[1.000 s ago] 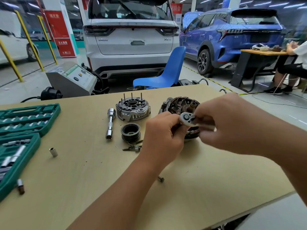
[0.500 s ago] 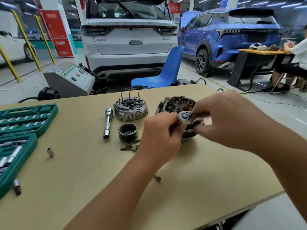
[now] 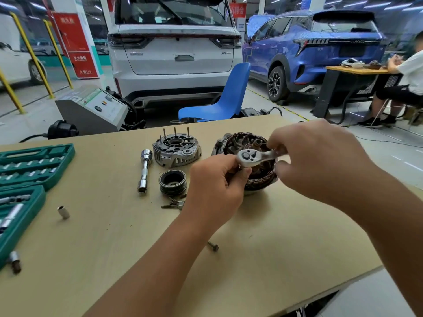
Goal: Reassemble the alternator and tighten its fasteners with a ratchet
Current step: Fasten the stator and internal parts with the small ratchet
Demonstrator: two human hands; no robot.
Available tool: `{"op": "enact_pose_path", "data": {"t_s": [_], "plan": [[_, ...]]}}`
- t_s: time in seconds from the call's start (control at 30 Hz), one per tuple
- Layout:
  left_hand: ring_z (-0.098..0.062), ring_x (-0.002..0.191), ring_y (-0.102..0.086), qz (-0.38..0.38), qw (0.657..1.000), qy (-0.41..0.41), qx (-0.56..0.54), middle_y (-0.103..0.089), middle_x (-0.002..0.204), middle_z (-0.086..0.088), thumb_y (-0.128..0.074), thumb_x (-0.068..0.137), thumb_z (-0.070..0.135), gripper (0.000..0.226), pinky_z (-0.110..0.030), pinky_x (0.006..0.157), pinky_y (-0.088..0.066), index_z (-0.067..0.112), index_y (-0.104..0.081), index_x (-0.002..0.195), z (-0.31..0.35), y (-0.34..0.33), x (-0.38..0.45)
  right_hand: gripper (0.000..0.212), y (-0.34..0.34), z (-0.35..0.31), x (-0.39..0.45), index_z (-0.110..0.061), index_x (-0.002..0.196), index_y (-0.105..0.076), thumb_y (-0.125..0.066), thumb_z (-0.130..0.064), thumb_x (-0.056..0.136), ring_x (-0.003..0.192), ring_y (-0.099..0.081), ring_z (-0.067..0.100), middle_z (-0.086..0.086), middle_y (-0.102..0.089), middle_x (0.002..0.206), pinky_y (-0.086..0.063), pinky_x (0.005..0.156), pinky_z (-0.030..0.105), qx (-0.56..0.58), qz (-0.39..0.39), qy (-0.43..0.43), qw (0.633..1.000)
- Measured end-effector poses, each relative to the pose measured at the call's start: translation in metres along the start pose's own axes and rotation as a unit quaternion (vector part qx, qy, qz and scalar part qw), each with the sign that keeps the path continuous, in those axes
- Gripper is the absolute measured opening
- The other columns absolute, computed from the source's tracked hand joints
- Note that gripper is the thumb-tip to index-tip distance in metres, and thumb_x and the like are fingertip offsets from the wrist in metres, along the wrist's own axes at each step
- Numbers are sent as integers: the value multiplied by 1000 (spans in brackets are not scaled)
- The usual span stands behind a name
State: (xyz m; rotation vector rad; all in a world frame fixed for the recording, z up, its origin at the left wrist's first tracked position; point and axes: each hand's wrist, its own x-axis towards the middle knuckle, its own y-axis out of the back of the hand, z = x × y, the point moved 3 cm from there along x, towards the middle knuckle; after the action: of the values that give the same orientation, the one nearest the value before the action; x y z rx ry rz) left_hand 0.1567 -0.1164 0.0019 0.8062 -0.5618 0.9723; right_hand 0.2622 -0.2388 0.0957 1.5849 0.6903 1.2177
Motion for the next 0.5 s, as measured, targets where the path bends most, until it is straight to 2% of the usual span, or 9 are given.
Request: {"op": "enact_pose_path", "data": {"t_s": [0.07, 0.1, 0.13, 0.17, 0.27, 0.33, 0.4, 0.43, 0.5], "plan": [[-17, 56, -48, 9, 1000, 5, 6, -57, 60, 3, -76, 90, 13, 20, -39, 53, -43, 10, -70, 72, 1, 0, 0, 20, 0, -1, -1, -28, 82, -68, -67, -39, 66, 67, -62, 19, -6, -62, 67, -54, 56, 37, 82, -99, 6, 992], [-16, 54, -45, 13, 1000, 8, 7, -56, 58, 4, -77, 89, 12, 23, -38, 50, -41, 11, -68, 68, 2, 0, 0, 23, -2, -5, -4, -26, 78, -67, -69, -42, 63, 58, -61, 15, -6, -61, 60, -54, 51, 35, 125, -178, 2, 976], [-16, 52, -44, 14, 1000, 8, 7, -55, 56, 4, -78, 88, 11, 25, -37, 49, -39, 10, -66, 66, 2, 0, 0, 23, -5, -8, -6, -26, 77, -66, -71, -42, 62, 53, -58, 12, -7, -60, 57, -52, 48, 31, 137, -214, 12, 967], [-15, 52, -44, 11, 1000, 5, 8, -55, 56, 4, -79, 88, 11, 26, -36, 49, -38, 11, -66, 65, 2, 0, 0, 18, -6, -7, -5, -28, 78, -67, -70, -39, 64, 56, -59, 10, -8, -61, 59, -53, 50, 30, 118, -203, 8, 972], [-17, 56, -48, -4, 1000, -6, 11, -57, 59, 2, -77, 89, 17, 22, -36, 52, -41, 10, -69, 70, 1, 1, 1, 20, 1, 0, 1, -32, 92, -69, -62, -27, 74, 82, -62, 23, -6, -64, 83, -53, 66, 35, -6, -21, -8, 1000], [-15, 55, -46, 2, 1000, -7, 13, -53, 57, 6, -73, 90, 20, 27, -35, 51, -39, 16, -65, 65, 3, 2, 1, 14, -3, -3, -2, -25, 83, -67, -63, -30, 70, 74, -61, 25, -3, -62, 73, -53, 58, 39, 31, -55, 12, 998], [-9, 54, -43, 14, 1000, -13, 18, -48, 54, 12, -67, 90, 22, 32, -29, 51, -36, 30, -56, 60, 7, 3, 0, 19, -8, -11, -6, -17, 73, -63, -65, -34, 63, 60, -58, 24, 1, -58, 60, -50, 50, 43, 117, -146, 30, 982], [-9, 54, -45, 10, 1000, -7, 13, -51, 56, 12, -68, 89, 22, 31, -29, 51, -38, 30, -58, 61, 5, 3, 0, 20, -9, -11, -7, -18, 75, -64, -64, -34, 62, 60, -59, 23, 0, -60, 62, -51, 51, 42, 120, -142, 20, 982], [-16, 60, -56, -14, 1000, 4, 1, -64, 64, 6, -74, 88, 21, 16, -37, 55, -48, 15, -73, 74, -1, 3, 0, 20, -8, -7, -3, -28, 87, -68, -60, -28, 69, 78, -62, 23, -5, -65, 78, -54, 67, 38, 69, -42, -7, 997]]}}
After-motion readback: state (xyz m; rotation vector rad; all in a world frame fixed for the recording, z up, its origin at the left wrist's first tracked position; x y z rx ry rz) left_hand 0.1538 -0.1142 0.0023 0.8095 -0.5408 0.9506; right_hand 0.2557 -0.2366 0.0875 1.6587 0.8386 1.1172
